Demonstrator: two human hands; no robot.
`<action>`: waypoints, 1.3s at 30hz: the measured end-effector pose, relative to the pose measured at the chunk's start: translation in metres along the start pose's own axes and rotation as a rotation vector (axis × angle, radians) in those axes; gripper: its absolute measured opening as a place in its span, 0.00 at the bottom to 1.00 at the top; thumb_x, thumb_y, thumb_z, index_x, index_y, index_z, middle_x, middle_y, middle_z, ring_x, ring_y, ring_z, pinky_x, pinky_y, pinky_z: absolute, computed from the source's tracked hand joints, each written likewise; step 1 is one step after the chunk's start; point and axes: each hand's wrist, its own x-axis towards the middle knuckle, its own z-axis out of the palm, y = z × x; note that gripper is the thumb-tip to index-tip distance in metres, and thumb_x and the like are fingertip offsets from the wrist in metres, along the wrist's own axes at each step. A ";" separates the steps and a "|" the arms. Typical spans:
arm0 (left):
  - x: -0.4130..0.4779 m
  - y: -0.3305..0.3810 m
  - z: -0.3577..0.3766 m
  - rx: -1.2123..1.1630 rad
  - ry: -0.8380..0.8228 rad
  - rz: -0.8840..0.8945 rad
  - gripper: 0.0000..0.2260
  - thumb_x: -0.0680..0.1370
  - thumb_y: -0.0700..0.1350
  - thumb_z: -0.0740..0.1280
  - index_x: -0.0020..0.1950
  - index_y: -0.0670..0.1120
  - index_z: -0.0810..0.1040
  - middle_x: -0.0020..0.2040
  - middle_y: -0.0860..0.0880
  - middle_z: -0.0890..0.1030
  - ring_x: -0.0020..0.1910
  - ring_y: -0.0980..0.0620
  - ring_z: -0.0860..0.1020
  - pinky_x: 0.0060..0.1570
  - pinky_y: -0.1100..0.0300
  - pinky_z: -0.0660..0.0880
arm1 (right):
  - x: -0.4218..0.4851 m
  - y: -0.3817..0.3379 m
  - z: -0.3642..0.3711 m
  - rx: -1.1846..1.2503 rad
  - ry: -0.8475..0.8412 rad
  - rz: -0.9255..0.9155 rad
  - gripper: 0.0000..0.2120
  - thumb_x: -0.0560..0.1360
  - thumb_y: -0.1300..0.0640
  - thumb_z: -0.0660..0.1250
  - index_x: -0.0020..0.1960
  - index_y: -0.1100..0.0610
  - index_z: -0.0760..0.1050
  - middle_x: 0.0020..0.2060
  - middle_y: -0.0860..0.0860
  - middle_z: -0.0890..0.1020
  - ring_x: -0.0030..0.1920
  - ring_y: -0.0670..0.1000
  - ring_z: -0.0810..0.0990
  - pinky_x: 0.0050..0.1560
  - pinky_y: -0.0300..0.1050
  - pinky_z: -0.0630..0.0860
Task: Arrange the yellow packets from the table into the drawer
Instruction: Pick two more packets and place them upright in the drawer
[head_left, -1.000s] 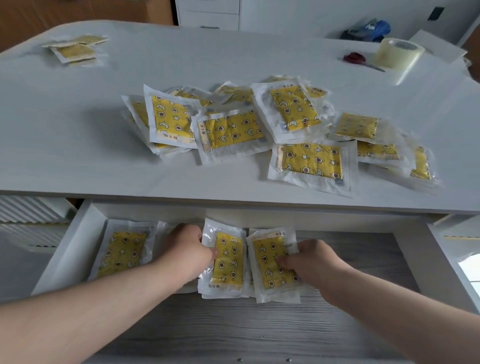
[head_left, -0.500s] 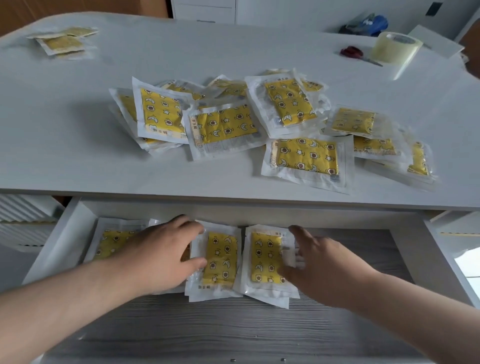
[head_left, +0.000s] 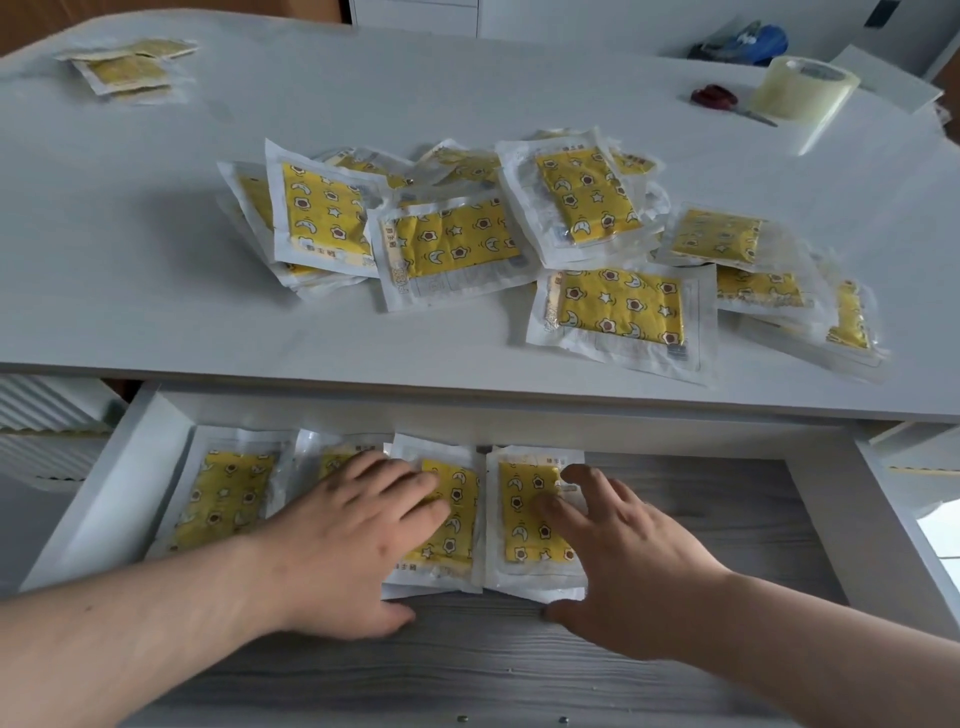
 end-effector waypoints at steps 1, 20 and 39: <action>0.001 0.001 0.001 0.009 0.003 -0.010 0.37 0.59 0.71 0.63 0.59 0.49 0.79 0.58 0.47 0.81 0.55 0.47 0.80 0.60 0.51 0.66 | 0.000 0.001 0.001 0.012 0.007 -0.006 0.38 0.71 0.34 0.63 0.74 0.43 0.50 0.72 0.49 0.53 0.68 0.56 0.65 0.65 0.47 0.70; 0.003 -0.001 0.017 0.049 0.187 -0.025 0.36 0.64 0.70 0.61 0.62 0.49 0.79 0.62 0.48 0.79 0.61 0.48 0.73 0.60 0.50 0.67 | 0.009 0.006 0.002 -0.072 0.132 -0.055 0.36 0.66 0.28 0.60 0.71 0.41 0.64 0.72 0.50 0.66 0.70 0.57 0.68 0.67 0.54 0.69; 0.004 -0.008 0.023 -0.005 0.226 -0.054 0.28 0.71 0.67 0.57 0.61 0.52 0.80 0.61 0.51 0.80 0.58 0.52 0.80 0.58 0.56 0.69 | 0.021 0.009 0.012 0.011 0.285 -0.161 0.36 0.64 0.26 0.58 0.62 0.50 0.74 0.62 0.50 0.77 0.62 0.53 0.75 0.66 0.47 0.68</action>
